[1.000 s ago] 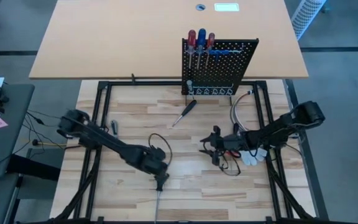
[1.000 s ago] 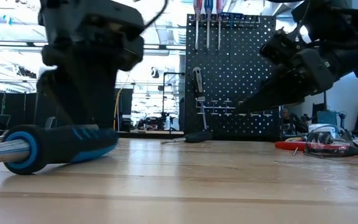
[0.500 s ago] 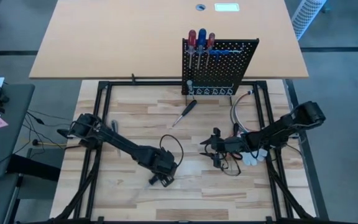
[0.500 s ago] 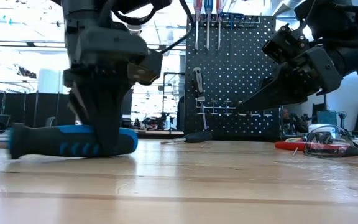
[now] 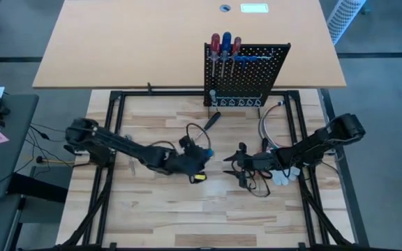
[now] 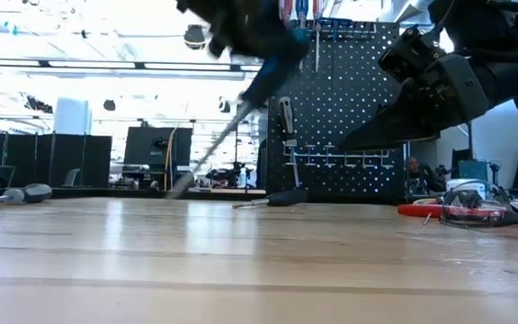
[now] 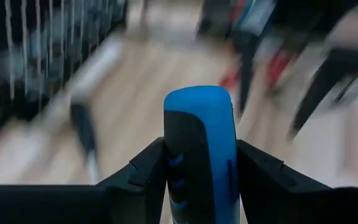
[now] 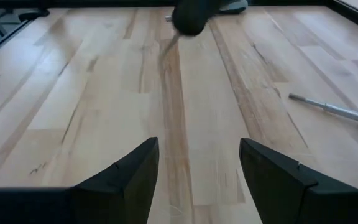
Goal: Hang tools onto peg board
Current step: Hang the blue screwdriver on the pegboard
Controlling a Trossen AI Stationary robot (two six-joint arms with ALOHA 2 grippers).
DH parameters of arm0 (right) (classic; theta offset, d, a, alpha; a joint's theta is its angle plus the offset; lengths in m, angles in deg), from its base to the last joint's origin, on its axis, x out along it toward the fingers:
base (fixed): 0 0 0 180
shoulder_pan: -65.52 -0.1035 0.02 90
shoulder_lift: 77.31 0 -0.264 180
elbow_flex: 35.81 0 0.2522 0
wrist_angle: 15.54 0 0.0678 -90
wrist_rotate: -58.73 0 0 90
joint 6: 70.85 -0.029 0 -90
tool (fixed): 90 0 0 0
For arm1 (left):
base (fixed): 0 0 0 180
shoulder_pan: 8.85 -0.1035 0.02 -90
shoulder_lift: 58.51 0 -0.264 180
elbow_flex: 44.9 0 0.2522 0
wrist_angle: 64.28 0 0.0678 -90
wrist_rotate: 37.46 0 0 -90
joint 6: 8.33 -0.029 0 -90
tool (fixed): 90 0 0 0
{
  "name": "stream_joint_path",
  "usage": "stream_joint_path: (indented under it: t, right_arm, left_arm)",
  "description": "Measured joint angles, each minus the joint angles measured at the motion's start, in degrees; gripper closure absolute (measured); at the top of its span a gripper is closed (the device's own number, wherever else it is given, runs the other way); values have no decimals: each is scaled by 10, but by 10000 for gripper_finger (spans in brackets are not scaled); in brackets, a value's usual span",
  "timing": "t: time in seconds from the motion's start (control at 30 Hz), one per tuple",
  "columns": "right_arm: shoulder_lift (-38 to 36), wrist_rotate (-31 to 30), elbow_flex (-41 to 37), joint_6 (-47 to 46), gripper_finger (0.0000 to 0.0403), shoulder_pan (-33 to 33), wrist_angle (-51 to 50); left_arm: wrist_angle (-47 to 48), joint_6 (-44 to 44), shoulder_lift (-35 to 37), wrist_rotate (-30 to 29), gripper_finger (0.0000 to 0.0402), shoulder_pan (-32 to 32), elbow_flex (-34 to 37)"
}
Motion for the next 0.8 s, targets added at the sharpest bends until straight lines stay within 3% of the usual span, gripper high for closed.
stream_joint_path:
  t: [0.1,0.17,0.3,0.37,0.57,0.7,0.8]
  right_arm:
    - [0,0,0,-4,173,1,2]
    - [0,0,0,-4,173,2,11]
    - [0,12,0,-6,173,3,53]
    - [0,24,0,-1,173,2,86]
    - [6,42,24,18,173,2,113]
    - [64,110,79,49,173,1,117]
    - [110,113,115,56,173,-4,115]
  left_arm:
    - [-178,-97,35,27,256,-9,45]
    - [-304,-140,50,86,256,-19,83]
    - [-486,-153,55,210,256,-39,148]
    - [-554,-147,54,244,256,-47,168]
    - [-650,-145,52,297,256,-55,182]
    - [-665,-158,53,300,256,-55,182]
    - [-662,-156,52,309,256,-54,182]
